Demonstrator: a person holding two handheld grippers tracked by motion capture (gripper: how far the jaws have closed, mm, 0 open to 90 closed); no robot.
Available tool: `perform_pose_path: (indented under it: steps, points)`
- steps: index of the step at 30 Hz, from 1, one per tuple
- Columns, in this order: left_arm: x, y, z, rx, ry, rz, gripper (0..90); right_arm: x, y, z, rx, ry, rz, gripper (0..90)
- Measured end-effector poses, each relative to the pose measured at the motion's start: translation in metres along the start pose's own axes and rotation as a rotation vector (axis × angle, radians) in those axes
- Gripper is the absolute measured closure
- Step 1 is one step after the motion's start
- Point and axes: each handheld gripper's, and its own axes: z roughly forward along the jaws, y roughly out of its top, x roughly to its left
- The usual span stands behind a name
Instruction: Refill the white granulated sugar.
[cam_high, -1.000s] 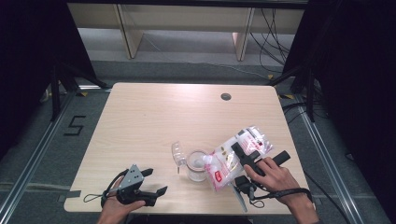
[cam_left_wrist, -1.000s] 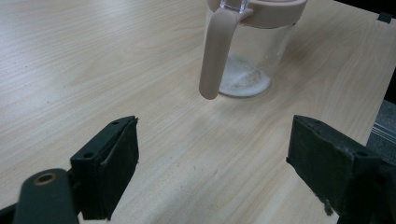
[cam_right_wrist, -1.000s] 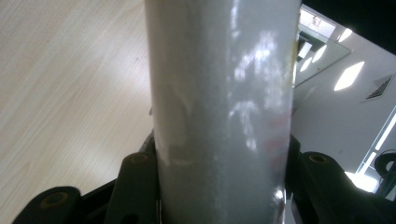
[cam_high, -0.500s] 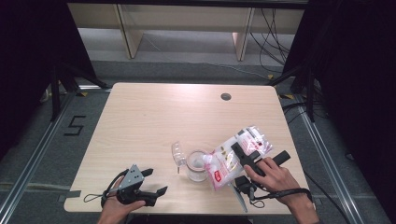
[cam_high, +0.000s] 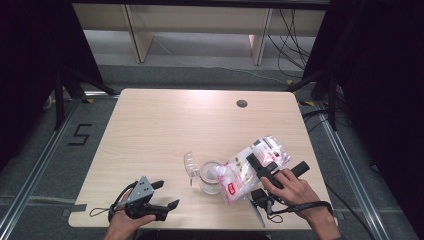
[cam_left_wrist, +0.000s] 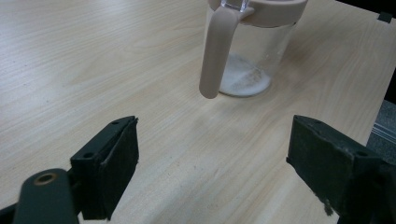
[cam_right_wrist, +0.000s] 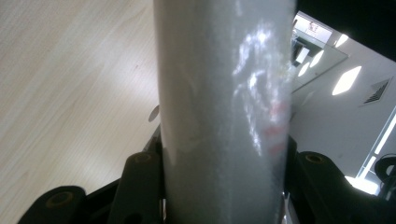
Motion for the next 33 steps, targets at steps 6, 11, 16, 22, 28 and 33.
perform_pose_path:
  steps: [6,11,16,22,28,33]
  points:
    - [0.0007,0.0001,-0.0003,0.002,-0.003,0.008,16.1,0.0004,0.0003,0.0007,-0.004,0.002,-0.001,60.0]
    - [0.0005,0.0,-0.0002,-0.001,-0.005,0.005,16.0,0.0014,0.0002,0.0008,-0.005,0.006,0.01,60.2]
    - [0.0003,0.0,0.0,-0.001,-0.005,0.006,16.1,0.0029,0.0001,0.0006,-0.009,-0.008,0.022,60.4]
    - [0.0006,0.0,-0.0005,0.006,0.0,0.009,16.1,0.0048,0.0002,0.0005,0.007,0.017,0.051,60.6]
    - [0.0,0.0,0.0002,-0.006,-0.006,0.0,16.1,0.0035,0.0004,0.0011,-0.01,-0.004,0.03,60.7]
    - [-0.0001,0.0001,0.0001,-0.008,-0.007,0.0,16.1,0.004,0.0014,0.0013,-0.007,-0.005,0.03,61.0]
